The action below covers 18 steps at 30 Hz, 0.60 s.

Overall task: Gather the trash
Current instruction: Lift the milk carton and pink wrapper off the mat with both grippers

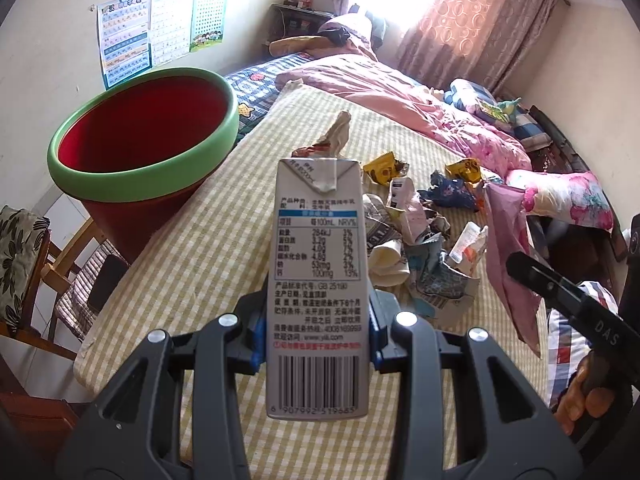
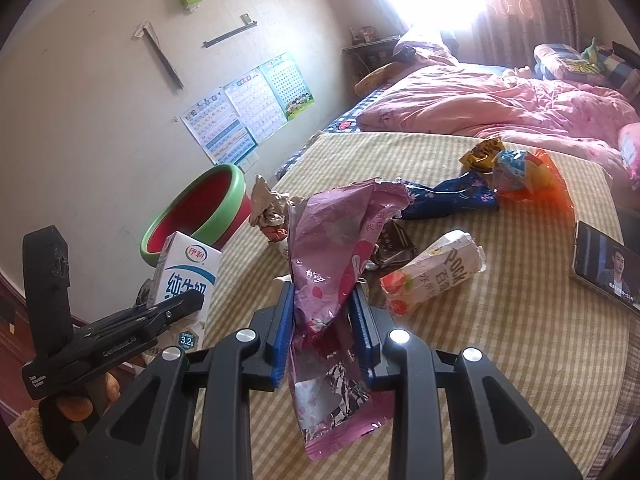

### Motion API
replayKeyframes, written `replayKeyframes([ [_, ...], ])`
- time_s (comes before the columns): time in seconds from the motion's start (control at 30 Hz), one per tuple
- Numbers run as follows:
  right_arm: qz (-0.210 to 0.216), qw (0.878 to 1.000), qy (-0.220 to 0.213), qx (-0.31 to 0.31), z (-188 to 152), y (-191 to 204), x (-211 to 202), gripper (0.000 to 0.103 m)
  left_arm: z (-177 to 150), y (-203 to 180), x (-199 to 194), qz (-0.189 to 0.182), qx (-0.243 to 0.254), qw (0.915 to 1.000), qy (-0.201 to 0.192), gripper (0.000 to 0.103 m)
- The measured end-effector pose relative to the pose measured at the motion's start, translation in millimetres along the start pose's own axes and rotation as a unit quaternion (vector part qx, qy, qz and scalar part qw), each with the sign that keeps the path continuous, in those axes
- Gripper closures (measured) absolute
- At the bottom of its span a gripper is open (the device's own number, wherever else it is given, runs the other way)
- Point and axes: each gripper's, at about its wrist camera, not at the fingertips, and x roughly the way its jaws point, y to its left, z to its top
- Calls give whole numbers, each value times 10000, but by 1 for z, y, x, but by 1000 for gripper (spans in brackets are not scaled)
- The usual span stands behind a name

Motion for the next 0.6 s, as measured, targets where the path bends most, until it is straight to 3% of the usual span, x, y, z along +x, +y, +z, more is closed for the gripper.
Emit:
replayKeyframes([
  [0.6,122,9998,109,-62,0,8,11,75,-1,9,-4,95,-121,9999,-19,67],
])
